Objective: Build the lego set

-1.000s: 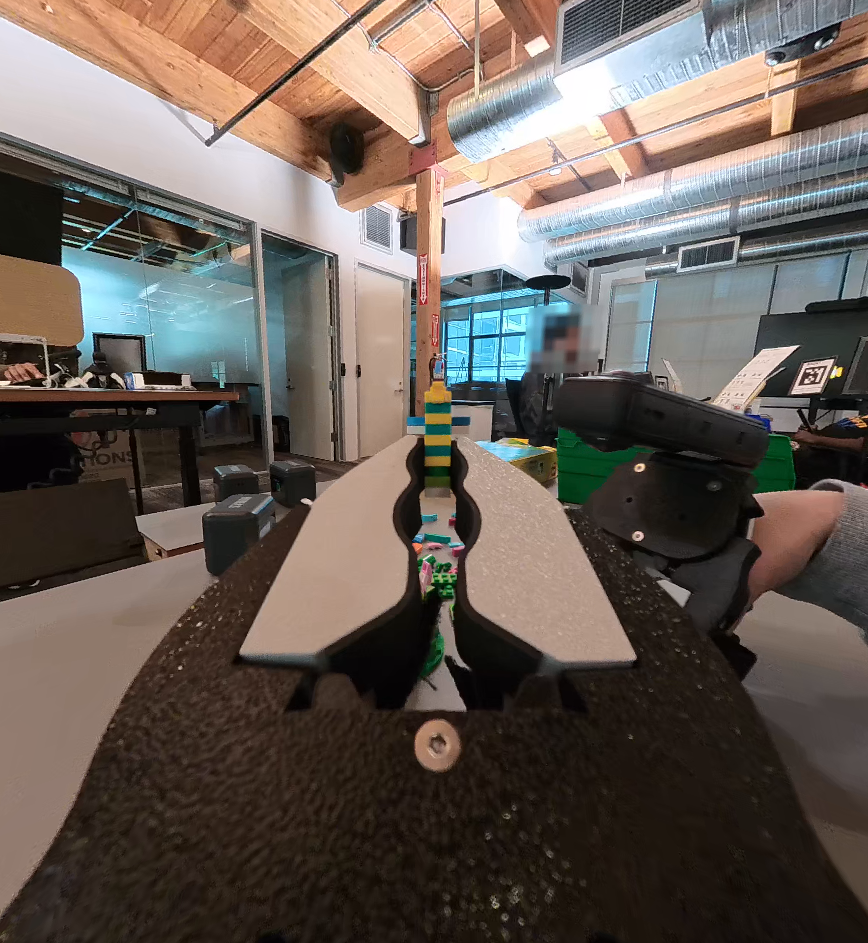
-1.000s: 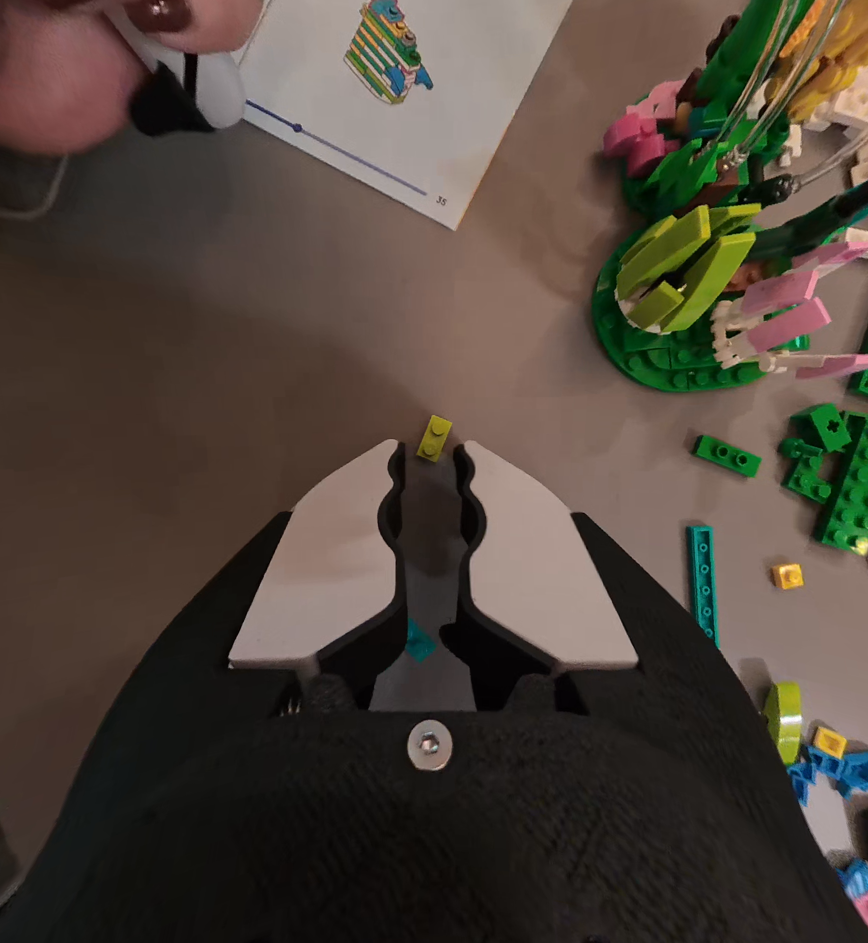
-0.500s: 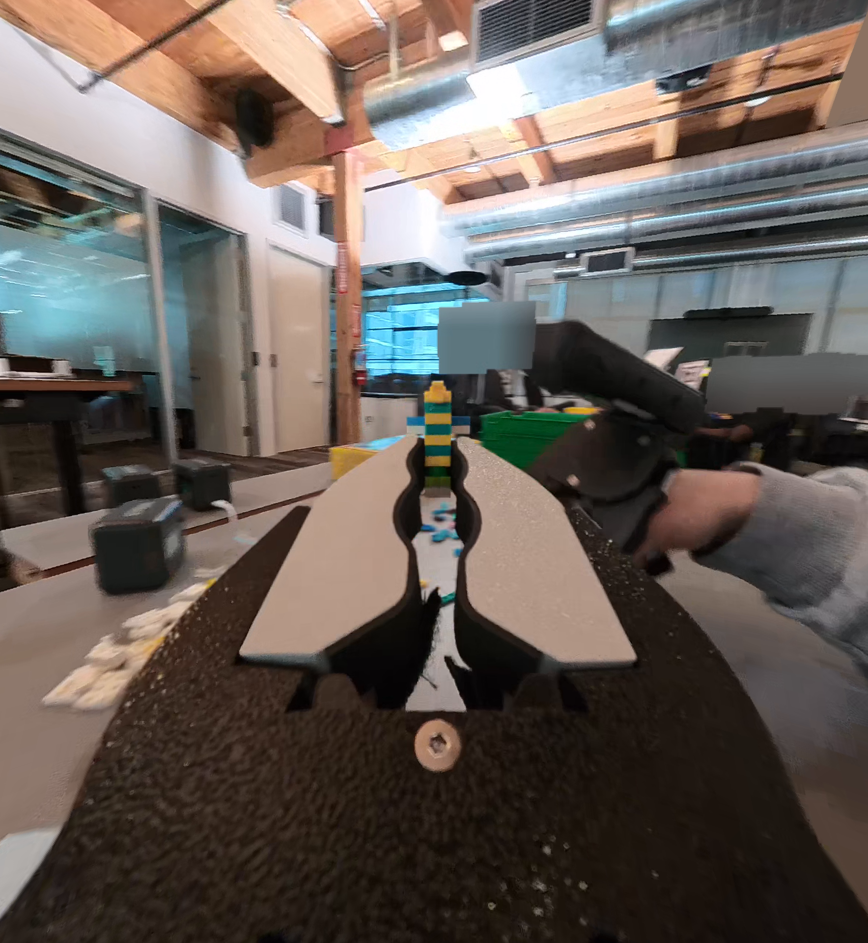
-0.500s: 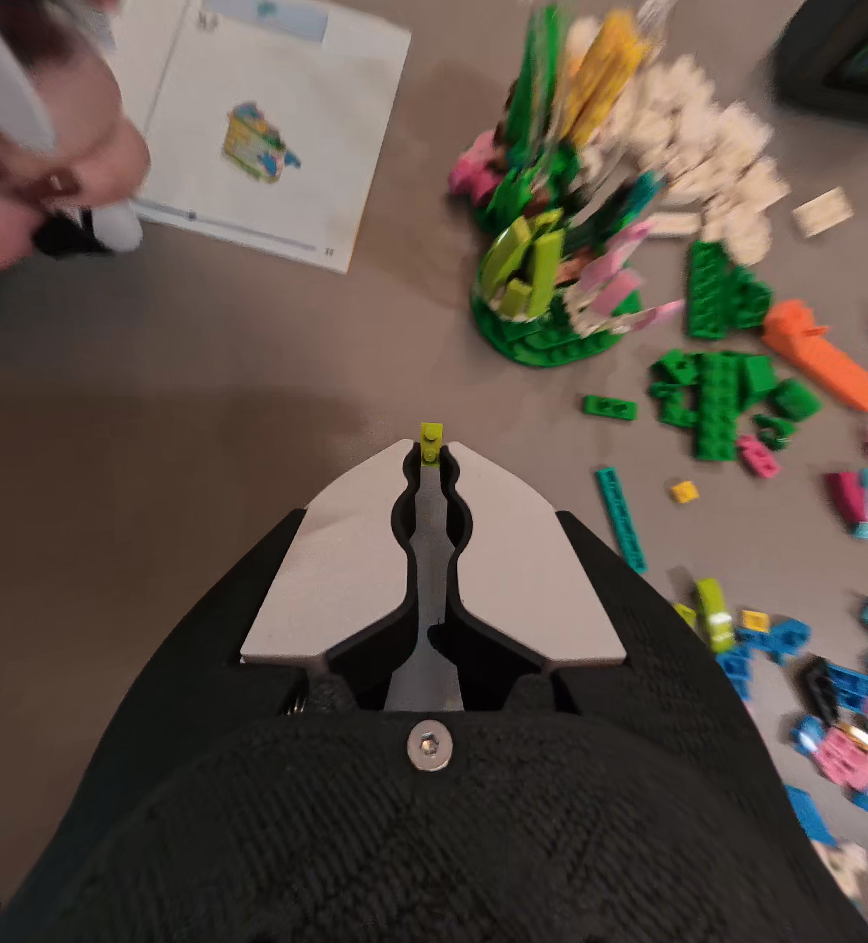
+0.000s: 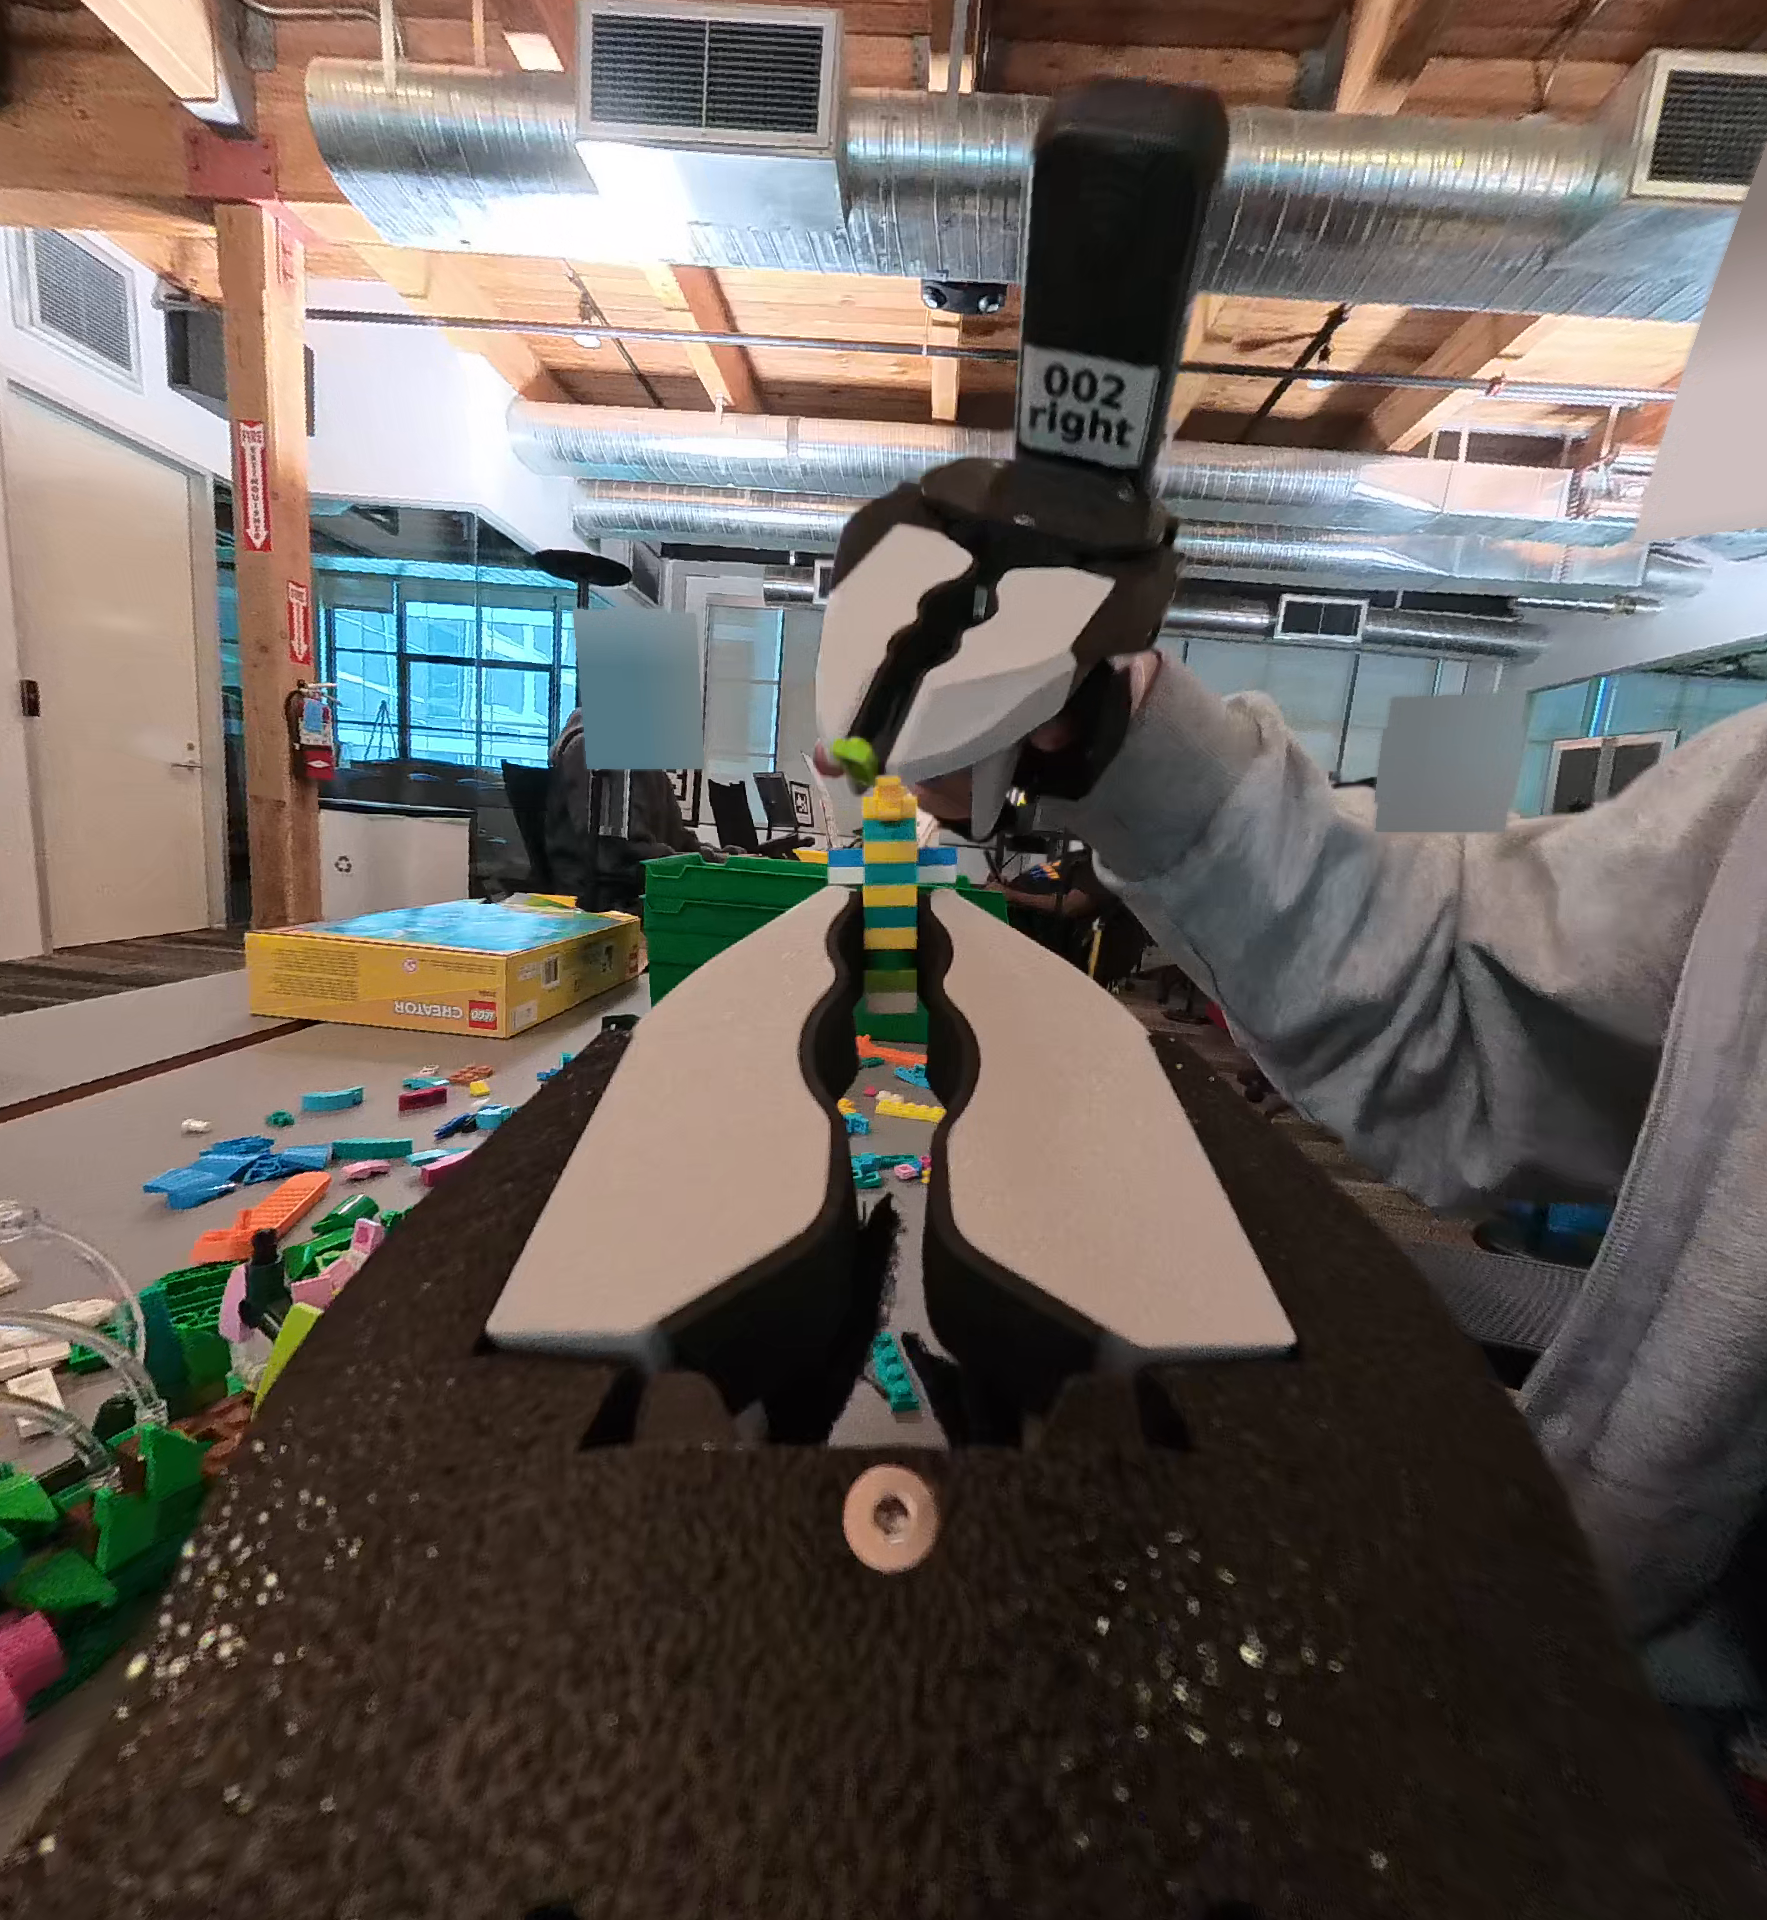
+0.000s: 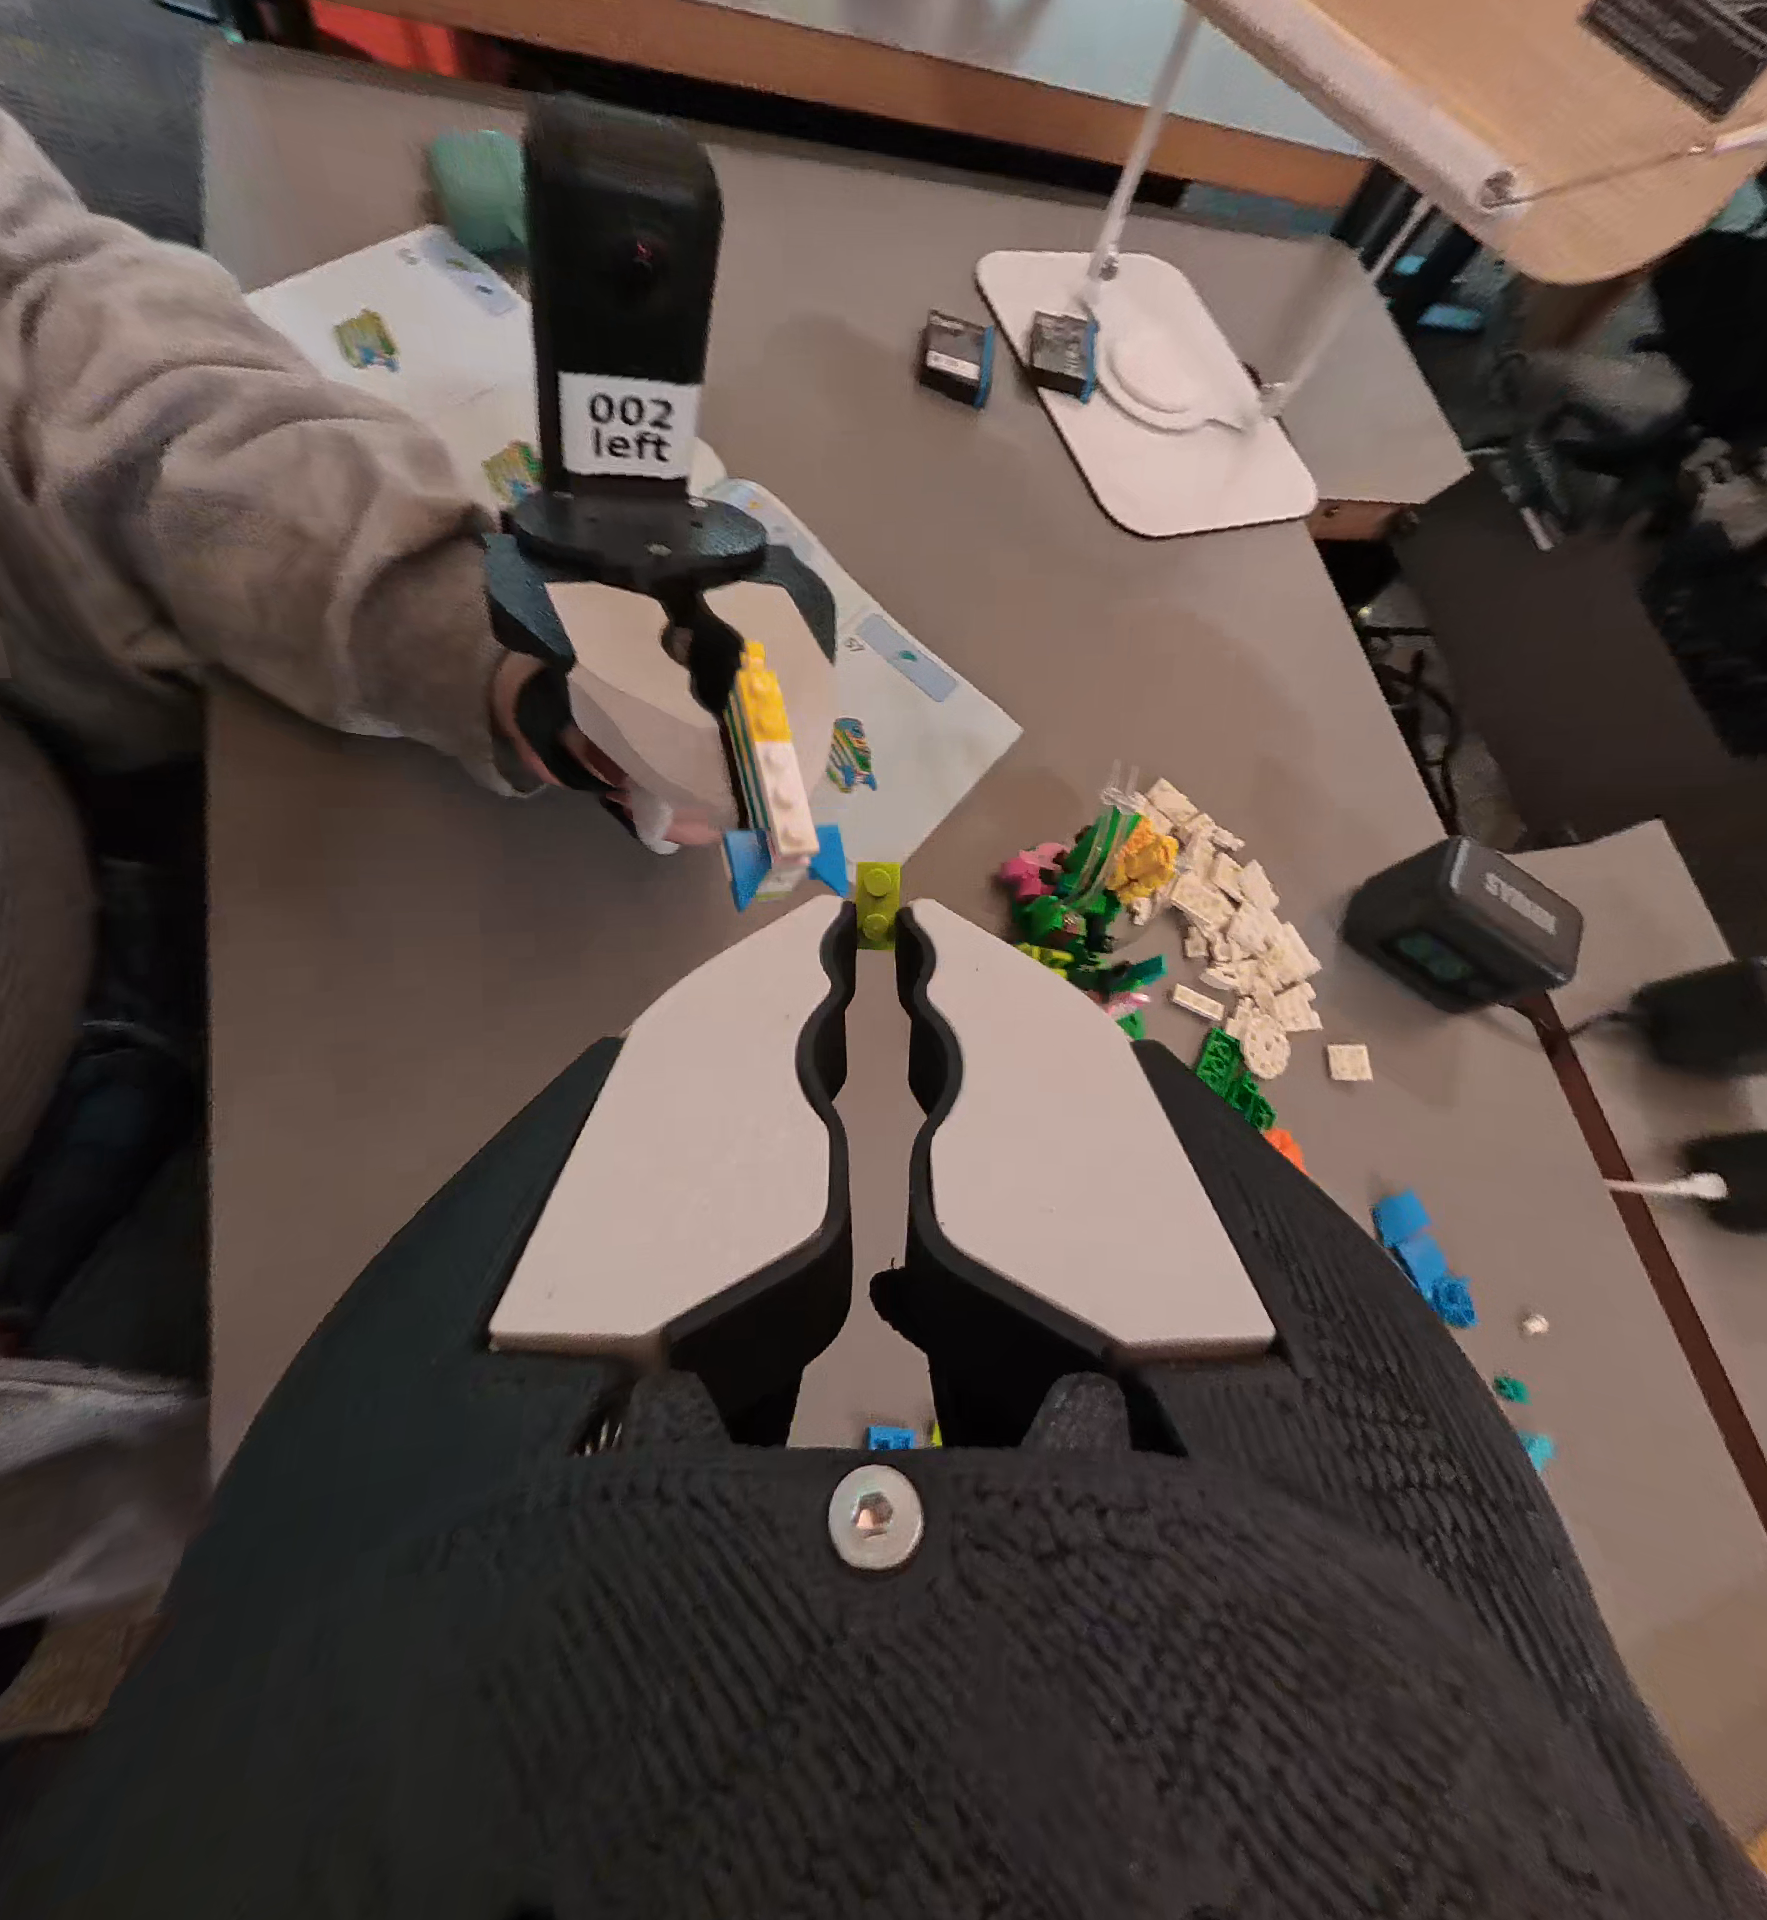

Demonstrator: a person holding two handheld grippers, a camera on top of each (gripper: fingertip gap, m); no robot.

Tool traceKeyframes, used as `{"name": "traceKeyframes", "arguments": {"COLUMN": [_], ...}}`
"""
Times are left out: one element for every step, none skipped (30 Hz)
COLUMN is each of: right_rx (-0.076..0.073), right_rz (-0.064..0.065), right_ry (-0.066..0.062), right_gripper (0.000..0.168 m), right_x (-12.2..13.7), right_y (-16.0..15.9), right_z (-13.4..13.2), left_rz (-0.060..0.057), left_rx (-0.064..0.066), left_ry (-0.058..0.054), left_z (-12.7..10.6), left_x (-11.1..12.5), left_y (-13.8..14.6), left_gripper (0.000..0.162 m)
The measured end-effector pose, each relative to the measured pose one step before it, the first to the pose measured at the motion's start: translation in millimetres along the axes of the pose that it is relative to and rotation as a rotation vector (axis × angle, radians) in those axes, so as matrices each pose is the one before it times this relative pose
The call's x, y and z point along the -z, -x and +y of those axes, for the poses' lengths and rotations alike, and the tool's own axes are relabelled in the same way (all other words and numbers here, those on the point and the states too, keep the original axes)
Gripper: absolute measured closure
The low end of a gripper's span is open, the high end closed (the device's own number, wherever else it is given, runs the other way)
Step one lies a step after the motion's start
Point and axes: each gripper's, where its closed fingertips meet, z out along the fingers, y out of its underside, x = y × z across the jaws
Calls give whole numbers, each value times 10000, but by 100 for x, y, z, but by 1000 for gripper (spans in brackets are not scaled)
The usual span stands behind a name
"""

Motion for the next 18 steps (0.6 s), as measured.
{"name": "traceKeyframes", "arguments": {"right_rx": [-9, 29, 57, 88, 117, 115, 69, 18, 2, -7, -21, -14, -24, -44, -38, -26, -13, -1], "right_rz": [-278, -226, -149, -69, -34, -52, -61, -71, -92, -100, -74, -64, -120, -134, -102, -77, -62, -71], "right_ry": [86, 127, 165, 182, 171, 117, 47, 8, -7, 23, 88, 108, 88, 50, 3, -7, 28, 45], "right_gripper": [162, 162, 162, 162, 162, 162, 162, 162, 162, 162, 162, 162, 162, 162, 162, 162, 162, 162], "right_x": [-95, -147, -181, -175, -142, -107, -73, -54, -43, -44, -53, -66, -81, -79, -68, -44, -32, -16], "right_y": [314, 291, 216, 122, 78, 88, 73, 65, 69, 74, 23, 2, 75, 101, 56, 19, 0, 22], "right_z": [-309, -203, -104, -40, -8, -43, -125, -142, -145, -68, 54, 108, 110, 59, -16, -42, -13, -7], "left_rz": [-9, -47, -51, -58, -48, -18, 11, 6, -2, -1, 1, 0, -7, 2, 25, 41, 37, 38], "left_rx": [-47, -63, -61, -59, -56, -31, -15, -22, -33, -22, -1, -7, -13, -20, -18, -24, -21, -19], "left_ry": [-1, -7, -22, -17, -8, -2, -6, -7, -6, -12, -8, -5, -7, -12, 14, 44, 27, 21], "left_z": [14, 0, -31, -12, -1, 2, -4, -19, -8, -30, -15, 2, -22, -29, 0, 51, 37, 33], "left_x": [-18, -12, 7, 4, 11, -2, -7, -1, 2, 2, 3, 2, 2, 1, -17, -22, -29, -39], "left_y": [-28, 24, 23, 39, 25, -5, -44, -42, -13, -21, 1, -5, 9, -17, -44, -65, -71, -94], "left_gripper": [154, 154, 154, 154, 154, 154, 154, 154, 154, 154, 154, 154, 154, 154, 154, 154, 154, 154]}}
